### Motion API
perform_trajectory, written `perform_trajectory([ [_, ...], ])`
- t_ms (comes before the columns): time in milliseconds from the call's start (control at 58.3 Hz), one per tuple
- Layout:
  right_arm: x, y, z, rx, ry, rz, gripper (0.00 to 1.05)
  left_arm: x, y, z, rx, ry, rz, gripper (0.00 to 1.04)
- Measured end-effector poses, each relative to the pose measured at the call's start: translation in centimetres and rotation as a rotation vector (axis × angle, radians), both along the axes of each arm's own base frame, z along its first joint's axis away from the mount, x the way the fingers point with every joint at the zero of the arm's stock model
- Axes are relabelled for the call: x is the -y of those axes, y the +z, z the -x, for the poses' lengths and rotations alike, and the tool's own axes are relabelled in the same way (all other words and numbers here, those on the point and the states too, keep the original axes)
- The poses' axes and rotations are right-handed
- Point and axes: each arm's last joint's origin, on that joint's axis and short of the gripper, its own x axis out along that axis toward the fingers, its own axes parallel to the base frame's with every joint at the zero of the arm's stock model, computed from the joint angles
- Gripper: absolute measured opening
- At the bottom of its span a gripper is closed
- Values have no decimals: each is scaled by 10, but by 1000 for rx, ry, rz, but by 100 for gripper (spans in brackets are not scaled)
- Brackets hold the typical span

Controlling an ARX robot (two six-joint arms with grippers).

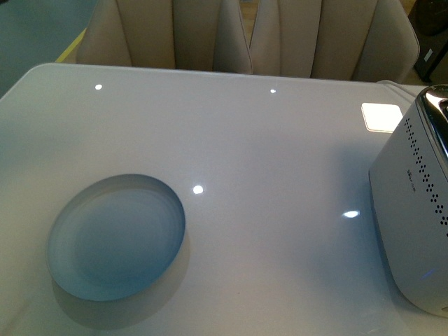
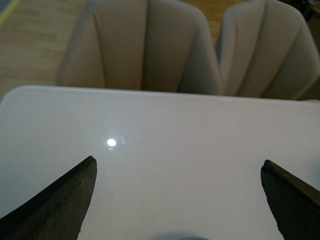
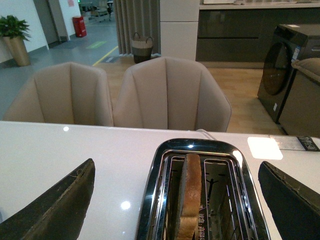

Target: Left arm holds plate, right arm toasts bread

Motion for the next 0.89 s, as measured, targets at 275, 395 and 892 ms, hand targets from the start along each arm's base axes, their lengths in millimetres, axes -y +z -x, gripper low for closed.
perform_trajectory([
  [275,0,0,0,0,1,0,96,10,-6,62,278,177,-44,42],
  [395,0,0,0,0,0,0,96,13,-13,86,265,164,-44,21],
  [892,0,0,0,0,0,0,96,13,-26,155,265,166,-46,3],
])
